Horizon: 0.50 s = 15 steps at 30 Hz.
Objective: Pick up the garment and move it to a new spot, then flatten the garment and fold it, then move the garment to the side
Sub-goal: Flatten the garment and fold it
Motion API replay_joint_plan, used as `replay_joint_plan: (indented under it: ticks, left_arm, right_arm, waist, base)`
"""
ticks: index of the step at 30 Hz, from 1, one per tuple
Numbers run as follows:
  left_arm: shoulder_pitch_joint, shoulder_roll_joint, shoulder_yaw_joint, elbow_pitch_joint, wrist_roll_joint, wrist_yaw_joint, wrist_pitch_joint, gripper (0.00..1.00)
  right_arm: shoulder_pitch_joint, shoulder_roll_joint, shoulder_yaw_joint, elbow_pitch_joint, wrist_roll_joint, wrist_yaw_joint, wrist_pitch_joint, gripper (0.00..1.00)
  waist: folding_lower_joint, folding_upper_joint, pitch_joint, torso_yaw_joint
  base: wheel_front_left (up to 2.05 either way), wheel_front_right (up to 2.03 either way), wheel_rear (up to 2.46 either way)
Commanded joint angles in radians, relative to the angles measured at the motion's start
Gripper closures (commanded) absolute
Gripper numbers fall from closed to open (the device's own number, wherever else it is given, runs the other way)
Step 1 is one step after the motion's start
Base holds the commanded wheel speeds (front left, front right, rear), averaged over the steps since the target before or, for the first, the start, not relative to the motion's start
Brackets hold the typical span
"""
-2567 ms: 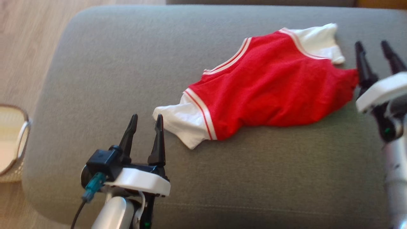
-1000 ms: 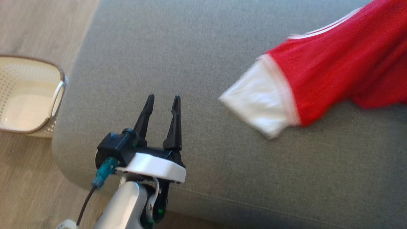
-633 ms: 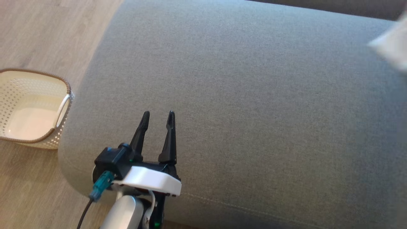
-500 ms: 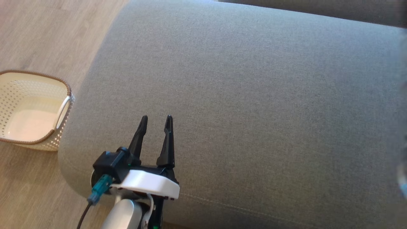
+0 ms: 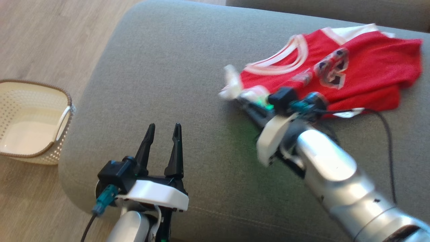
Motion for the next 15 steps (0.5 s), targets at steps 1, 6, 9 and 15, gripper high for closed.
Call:
replay_joint_plan:
  ticks: [1,6,9,15]
  left_arm:
    - [-0.03,0.003,0.036,-0.03,0.012,-0.001,-0.005,0.0]
    - [-0.026,0.003,0.039,-0.025,0.009,-0.003,-0.005,0.0]
    - [-0.025,0.003,0.046,-0.024,0.009,-0.003,-0.005,0.0]
    - [-0.017,0.003,0.071,-0.027,0.018,-0.008,-0.005,0.0]
  right_arm:
    - [-0.011,0.028,0.04,-0.061,0.032,0.0,0.008,1.0]
    - [0.014,-0.027,0.179,-0.143,0.11,0.0,0.06,0.0]
    - [0.026,-0.065,0.187,-0.156,0.147,0.0,0.094,0.0]
    - [0.066,-0.134,0.117,-0.18,0.184,0.0,0.141,0.0]
  waist:
    - [0.0001,0.0,-0.004,-0.006]
    - [0.0001,0.0,-0.015,-0.032]
    - [0.0001,0.0,-0.03,-0.053]
    - [0.0001,0.0,-0.055,-0.108]
  base:
    - [0.0,0.0,0.0]
    - [0.0,0.0,0.0]
    - [0.0,0.0,0.0]
    - [0.0,0.0,0.0]
